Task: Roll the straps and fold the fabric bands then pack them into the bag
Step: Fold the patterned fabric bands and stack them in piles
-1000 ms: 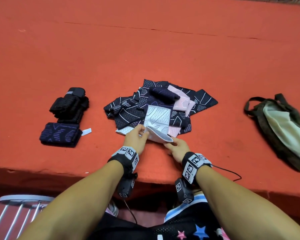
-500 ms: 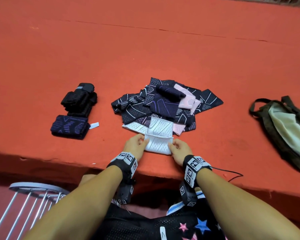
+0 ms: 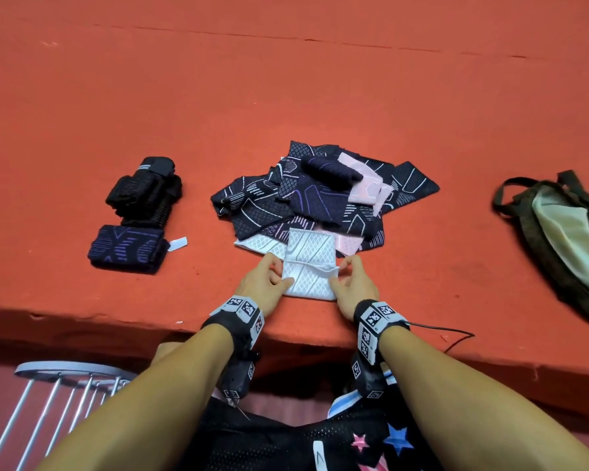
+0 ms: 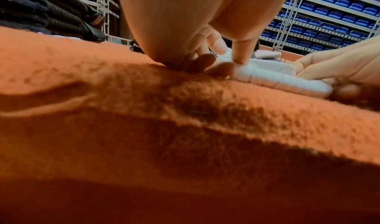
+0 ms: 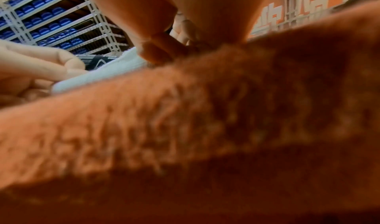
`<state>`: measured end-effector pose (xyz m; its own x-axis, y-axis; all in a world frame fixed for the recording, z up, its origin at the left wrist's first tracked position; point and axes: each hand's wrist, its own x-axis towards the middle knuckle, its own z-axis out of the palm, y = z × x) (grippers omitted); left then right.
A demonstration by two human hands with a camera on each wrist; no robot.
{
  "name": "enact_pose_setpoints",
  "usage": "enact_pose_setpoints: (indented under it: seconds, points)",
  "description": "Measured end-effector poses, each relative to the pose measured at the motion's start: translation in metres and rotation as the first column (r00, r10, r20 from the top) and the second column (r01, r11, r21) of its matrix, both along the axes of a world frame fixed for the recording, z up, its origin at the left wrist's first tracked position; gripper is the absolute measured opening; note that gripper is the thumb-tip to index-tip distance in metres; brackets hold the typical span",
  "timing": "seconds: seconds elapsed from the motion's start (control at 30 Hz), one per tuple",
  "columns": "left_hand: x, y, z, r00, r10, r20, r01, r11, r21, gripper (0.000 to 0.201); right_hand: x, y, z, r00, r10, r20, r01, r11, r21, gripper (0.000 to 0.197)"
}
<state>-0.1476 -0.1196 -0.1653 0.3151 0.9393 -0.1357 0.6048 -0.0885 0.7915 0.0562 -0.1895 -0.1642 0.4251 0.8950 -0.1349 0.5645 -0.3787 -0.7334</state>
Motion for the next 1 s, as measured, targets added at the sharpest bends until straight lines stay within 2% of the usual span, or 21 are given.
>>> enact_pose_setpoints:
  seconds: [0.13, 0.23, 0.3, 0.43, 0.5, 0.63, 0.77, 0.83, 0.97, 1.0]
  points:
    - [0.004, -0.002, 0.005, 0.998, -0.024, -0.062, 0.025, 1.0, 0.014, 0.01, -0.004, 0.001, 0.0, 0.999, -0.012, 0.032, 0.011, 1.0, 0.027, 0.02]
    - [0.001, 0.0, 0.005, 1.0, -0.02, -0.021, 0.02, 1.0, -0.007, 0.013, -0.005, 0.002, -0.001, 0.999, -0.04, 0.024, 0.039, 0.999, 0.034, 0.024]
    - [-0.001, 0.002, 0.004, 0.999, -0.035, -0.022, 0.035, 0.999, -0.014, 0.021, -0.005, 0.001, -0.001, 0.999, -0.037, 0.033, 0.036, 0.999, 0.034, 0.023]
    - [-0.004, 0.004, 0.005, 0.984, -0.13, -0.12, 0.128, 0.991, -0.024, 0.056, -0.003, 0.0, 0.001, 0.999, -0.043, 0.015, 0.043, 0.999, 0.007, 0.01]
    - [-0.003, 0.001, 0.005, 0.98, -0.142, -0.136, 0.142, 0.99, -0.009, 0.061, -0.002, 0.001, 0.002, 0.999, -0.047, -0.012, 0.048, 0.999, 0.008, 0.013]
    - [0.001, -0.003, 0.0, 0.993, -0.06, -0.104, 0.066, 0.996, 0.055, 0.038, -0.002, -0.001, 0.001, 0.999, -0.002, -0.044, 0.001, 1.0, -0.006, 0.026]
    - [0.006, -0.005, -0.001, 1.0, 0.01, -0.024, -0.007, 0.994, 0.106, 0.021, -0.003, -0.007, 0.003, 0.984, 0.023, -0.177, -0.021, 1.0, 0.009, 0.053]
    - [0.009, -0.005, -0.002, 1.0, 0.017, -0.008, -0.016, 0.994, 0.106, 0.022, -0.003, -0.01, 0.002, 0.977, 0.065, -0.205, -0.059, 0.998, 0.035, 0.043]
    - [0.009, -0.004, 0.004, 0.993, 0.086, 0.086, -0.09, 0.995, 0.043, 0.024, -0.001, -0.01, 0.0, 0.983, 0.091, -0.156, -0.09, 0.996, 0.017, 0.041]
    - [0.007, -0.005, 0.008, 0.991, 0.098, 0.086, -0.101, 0.994, 0.034, 0.025, 0.001, -0.011, 0.001, 0.985, 0.093, -0.145, -0.092, 0.996, 0.014, 0.033]
